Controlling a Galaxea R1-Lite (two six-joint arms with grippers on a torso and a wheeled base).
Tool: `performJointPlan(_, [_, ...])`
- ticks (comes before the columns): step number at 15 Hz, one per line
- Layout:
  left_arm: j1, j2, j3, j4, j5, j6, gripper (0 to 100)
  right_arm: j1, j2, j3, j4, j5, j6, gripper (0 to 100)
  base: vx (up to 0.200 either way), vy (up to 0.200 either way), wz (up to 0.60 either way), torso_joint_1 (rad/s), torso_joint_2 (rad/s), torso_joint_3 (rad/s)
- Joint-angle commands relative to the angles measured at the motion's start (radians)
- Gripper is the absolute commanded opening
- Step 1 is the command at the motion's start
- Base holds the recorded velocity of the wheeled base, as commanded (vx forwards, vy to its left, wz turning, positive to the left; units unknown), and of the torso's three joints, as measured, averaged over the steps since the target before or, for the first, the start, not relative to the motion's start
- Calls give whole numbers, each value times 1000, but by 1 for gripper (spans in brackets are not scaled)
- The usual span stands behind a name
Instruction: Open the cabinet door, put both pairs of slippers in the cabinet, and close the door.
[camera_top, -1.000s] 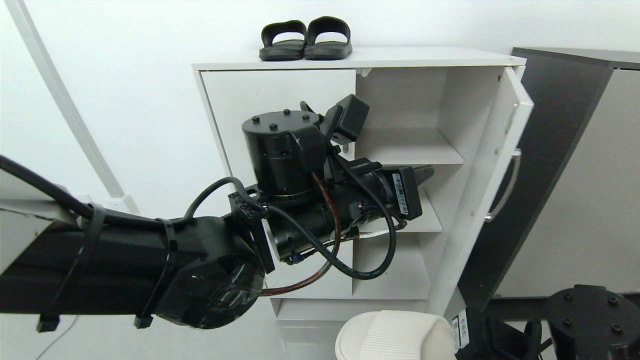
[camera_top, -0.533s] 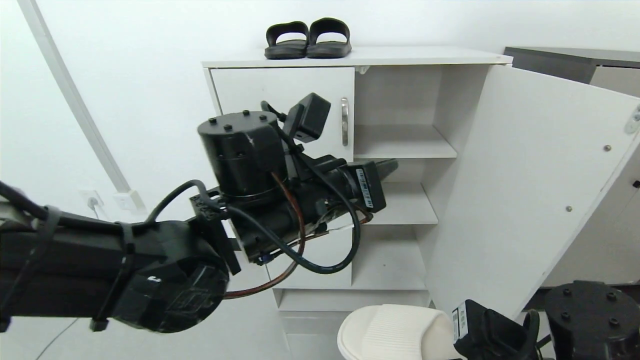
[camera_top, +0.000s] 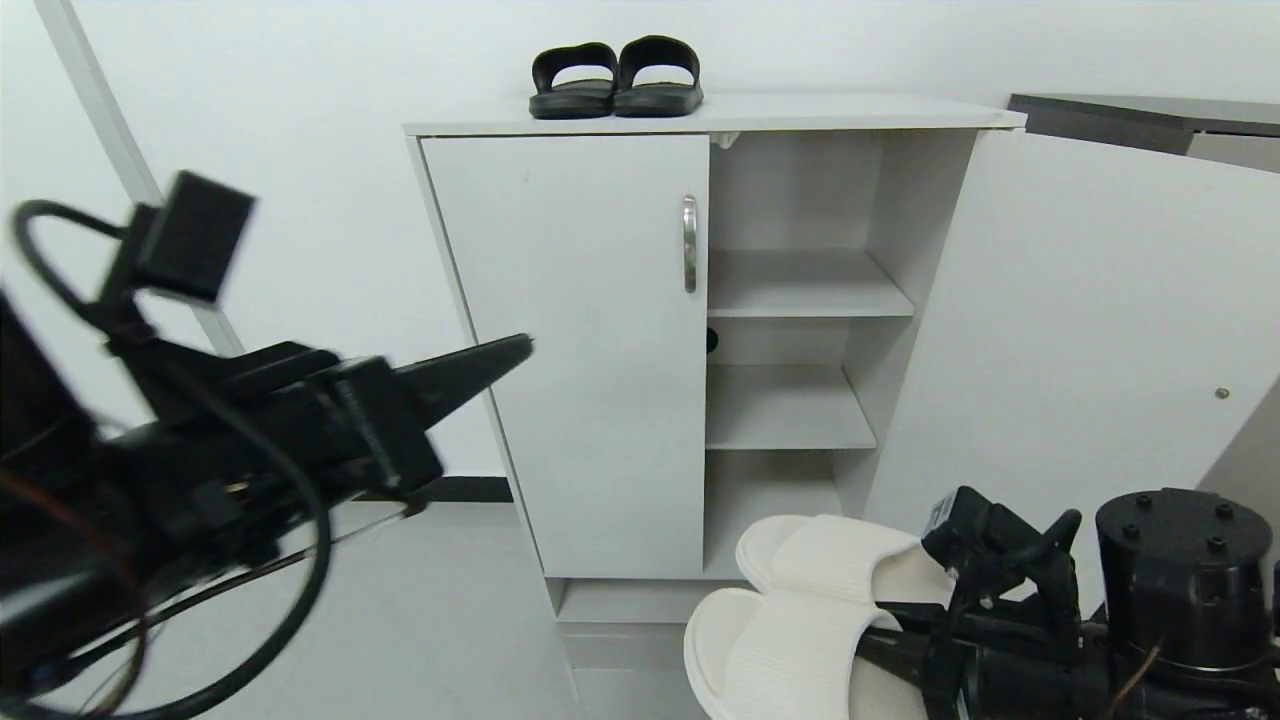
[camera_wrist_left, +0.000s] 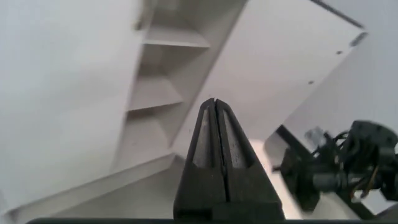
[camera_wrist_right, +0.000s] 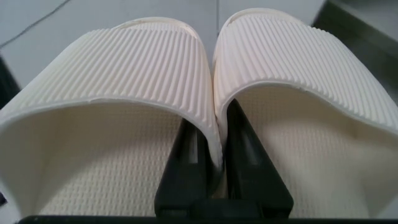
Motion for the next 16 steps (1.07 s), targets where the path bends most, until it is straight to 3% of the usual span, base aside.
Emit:
performJointPlan(1, [144, -530, 156, 369, 120, 59, 0, -2, 60, -42, -27, -49, 47, 0, 0, 0, 0, 0, 0, 0])
performJointPlan(2, [168, -658, 156, 515, 154, 81, 0, -2, 84, -51, -59, -70, 66, 0, 0, 0, 0, 0, 0, 0])
performJointPlan(3, [245, -767, 158, 639, 166, 113, 0, -2, 106, -54, -96, -89, 72, 0, 0, 0, 0, 0, 0, 0])
performJointPlan(5, [345, -938, 161, 795, 170, 121, 0, 0, 132, -54, -134, -123, 72, 0, 0, 0, 0, 0, 0, 0])
performJointPlan(6, [345, -938, 161, 795, 170, 121, 0, 0, 132, -54, -134, -123, 72, 0, 0, 0, 0, 0, 0, 0])
performJointPlan(7, [435, -1047, 188, 880, 170, 121, 0, 1, 138, -53, -136, -130, 70, 0, 0, 0, 0, 0, 0, 0])
performJointPlan(10, [488, -1136, 296, 889, 180, 147, 0, 1, 137, -50, -136, -130, 70, 0, 0, 0, 0, 0, 0, 0])
performJointPlan(12, [488, -1136, 357, 873, 260, 150, 0, 3, 138, -48, -136, -130, 67, 0, 0, 0, 0, 0, 0, 0])
performJointPlan(13, [492, -1136, 395, 852, 263, 153, 0, 3, 138, -48, -136, -130, 67, 0, 0, 0, 0, 0, 0, 0])
performJointPlan(16, [589, -1216, 538, 798, 262, 217, 0, 4, 141, -50, -136, -130, 67, 0, 0, 0, 0, 0, 0, 0])
